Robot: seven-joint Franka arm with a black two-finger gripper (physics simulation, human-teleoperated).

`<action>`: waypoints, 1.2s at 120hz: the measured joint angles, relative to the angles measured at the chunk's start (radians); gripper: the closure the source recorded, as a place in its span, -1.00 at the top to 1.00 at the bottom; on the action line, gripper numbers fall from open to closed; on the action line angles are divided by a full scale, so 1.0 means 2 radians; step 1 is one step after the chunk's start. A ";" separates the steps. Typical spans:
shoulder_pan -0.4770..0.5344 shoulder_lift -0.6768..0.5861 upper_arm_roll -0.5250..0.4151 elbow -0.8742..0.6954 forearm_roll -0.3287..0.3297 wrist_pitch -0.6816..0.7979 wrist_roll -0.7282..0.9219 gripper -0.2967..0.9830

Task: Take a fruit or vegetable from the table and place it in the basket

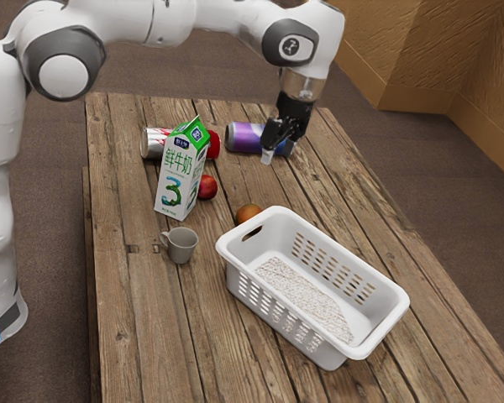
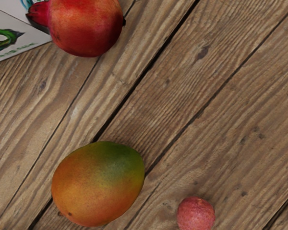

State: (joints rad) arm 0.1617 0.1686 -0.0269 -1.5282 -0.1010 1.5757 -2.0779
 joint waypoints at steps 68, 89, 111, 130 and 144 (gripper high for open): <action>-0.015 -0.120 0.002 -0.187 -0.017 0.126 -0.006 0.54; -0.025 -0.117 0.002 -0.197 -0.031 0.133 -0.005 0.54; -0.026 -0.115 0.002 -0.225 -0.038 0.155 -0.003 0.54; -0.029 -0.117 0.002 -0.242 -0.049 0.170 -0.002 0.54; -0.026 -0.117 0.004 -0.245 -0.053 0.176 0.002 0.54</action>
State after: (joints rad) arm 0.1096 -0.0664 -0.0189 -2.0184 -0.2070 1.9286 -2.0745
